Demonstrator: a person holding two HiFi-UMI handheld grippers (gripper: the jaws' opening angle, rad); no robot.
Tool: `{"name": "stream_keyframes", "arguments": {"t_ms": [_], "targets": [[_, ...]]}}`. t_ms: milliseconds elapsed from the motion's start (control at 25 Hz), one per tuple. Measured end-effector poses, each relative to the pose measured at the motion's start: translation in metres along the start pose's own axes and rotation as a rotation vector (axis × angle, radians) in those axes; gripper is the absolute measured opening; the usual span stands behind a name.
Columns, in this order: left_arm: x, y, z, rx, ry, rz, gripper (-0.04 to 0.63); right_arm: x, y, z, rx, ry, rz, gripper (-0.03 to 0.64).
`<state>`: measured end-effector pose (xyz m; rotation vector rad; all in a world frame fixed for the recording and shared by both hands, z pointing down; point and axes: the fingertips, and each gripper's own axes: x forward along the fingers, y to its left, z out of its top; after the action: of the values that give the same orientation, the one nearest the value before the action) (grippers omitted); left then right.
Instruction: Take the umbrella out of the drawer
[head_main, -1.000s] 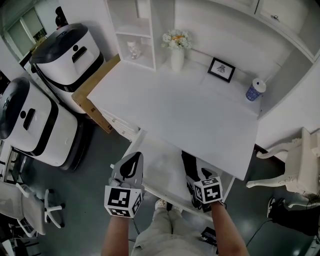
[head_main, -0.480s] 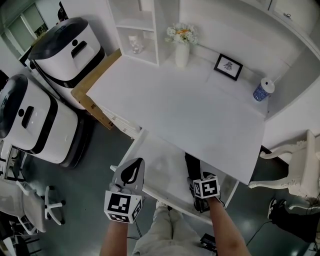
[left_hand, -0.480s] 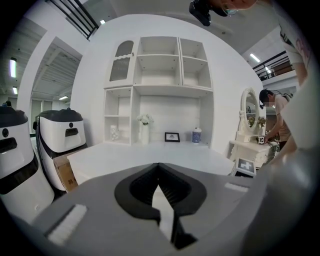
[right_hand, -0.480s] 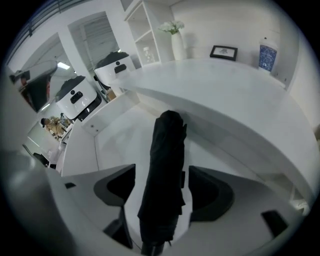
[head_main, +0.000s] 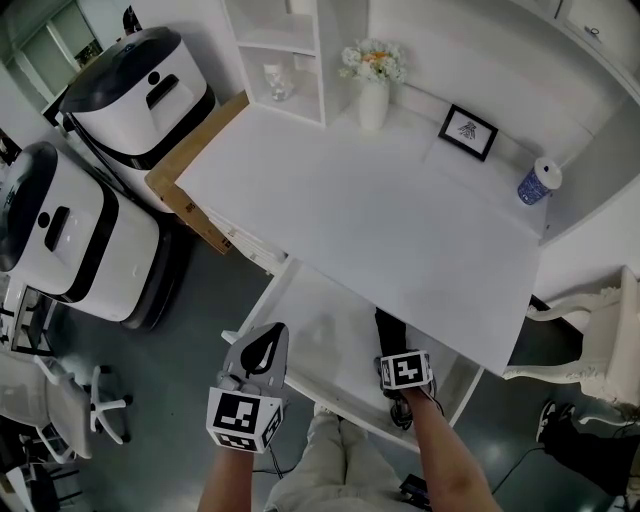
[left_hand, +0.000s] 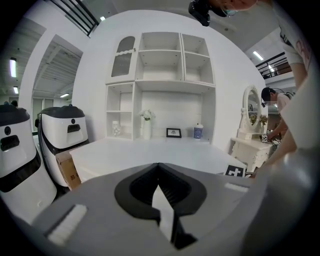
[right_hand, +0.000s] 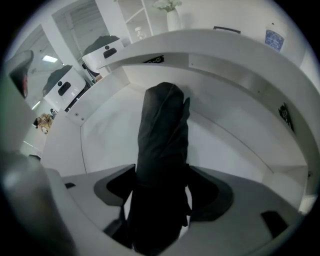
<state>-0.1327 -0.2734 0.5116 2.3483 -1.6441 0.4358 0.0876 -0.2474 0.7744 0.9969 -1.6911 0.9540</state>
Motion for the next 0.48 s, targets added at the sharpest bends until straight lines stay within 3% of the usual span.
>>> {"name": "stream_keyframes", "arguments": {"t_ms": [280, 480], "targets": [[-0.0010, 0.0018, 0.0065, 0.013, -0.006, 0.004, 0.008, 0.0040, -0.0034, 0.0044, -0.087, 0.032, -0.077, 0.302], [-0.0040, -0.0003, 0.0054, 0.004, -0.008, 0.005, 0.008, 0.0010, -0.0060, 0.0044, -0.087, 0.036, -0.078, 0.245]]}}
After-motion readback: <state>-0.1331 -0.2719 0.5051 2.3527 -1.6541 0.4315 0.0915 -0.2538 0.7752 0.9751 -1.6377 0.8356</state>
